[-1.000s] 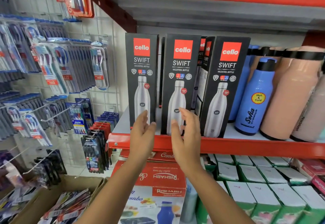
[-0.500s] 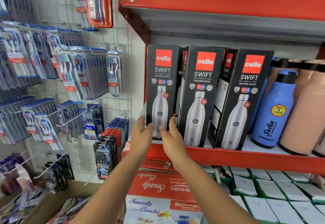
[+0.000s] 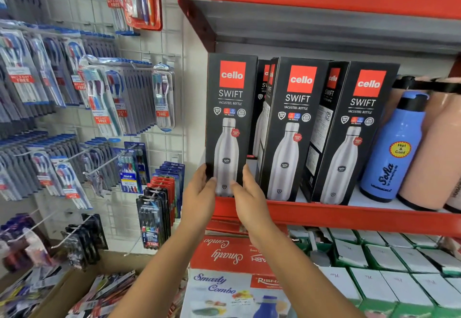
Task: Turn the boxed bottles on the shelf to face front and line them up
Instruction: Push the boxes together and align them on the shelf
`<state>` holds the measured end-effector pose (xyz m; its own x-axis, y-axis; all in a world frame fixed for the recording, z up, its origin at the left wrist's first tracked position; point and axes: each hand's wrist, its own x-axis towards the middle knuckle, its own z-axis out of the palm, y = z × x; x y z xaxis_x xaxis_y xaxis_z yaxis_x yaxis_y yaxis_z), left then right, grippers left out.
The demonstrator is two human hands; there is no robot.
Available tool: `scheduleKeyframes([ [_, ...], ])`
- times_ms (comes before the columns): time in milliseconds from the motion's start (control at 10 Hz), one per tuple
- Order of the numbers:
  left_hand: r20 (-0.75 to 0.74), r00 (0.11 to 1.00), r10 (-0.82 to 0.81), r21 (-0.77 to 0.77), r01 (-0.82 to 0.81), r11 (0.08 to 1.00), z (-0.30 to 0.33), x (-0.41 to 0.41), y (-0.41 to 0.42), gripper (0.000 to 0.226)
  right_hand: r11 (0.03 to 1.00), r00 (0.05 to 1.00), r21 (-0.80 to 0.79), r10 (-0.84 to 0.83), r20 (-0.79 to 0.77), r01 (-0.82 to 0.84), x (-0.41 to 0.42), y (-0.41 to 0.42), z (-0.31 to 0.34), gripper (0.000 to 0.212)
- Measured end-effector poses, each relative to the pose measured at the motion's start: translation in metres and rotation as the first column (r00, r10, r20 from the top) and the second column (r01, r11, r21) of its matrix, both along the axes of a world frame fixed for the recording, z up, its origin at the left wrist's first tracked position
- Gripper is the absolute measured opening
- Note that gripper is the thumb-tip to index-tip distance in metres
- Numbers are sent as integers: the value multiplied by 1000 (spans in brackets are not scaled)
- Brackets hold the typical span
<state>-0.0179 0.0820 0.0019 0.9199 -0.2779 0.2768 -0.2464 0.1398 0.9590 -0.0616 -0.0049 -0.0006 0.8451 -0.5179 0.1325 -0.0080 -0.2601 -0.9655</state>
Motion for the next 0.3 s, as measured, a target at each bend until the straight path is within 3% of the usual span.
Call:
scheduleKeyframes([
  [300, -9, 1000, -2, 36, 2, 999, -2, -3, 4, 50, 999, 1000, -42, 24, 13, -24, -8, 5, 2, 61],
])
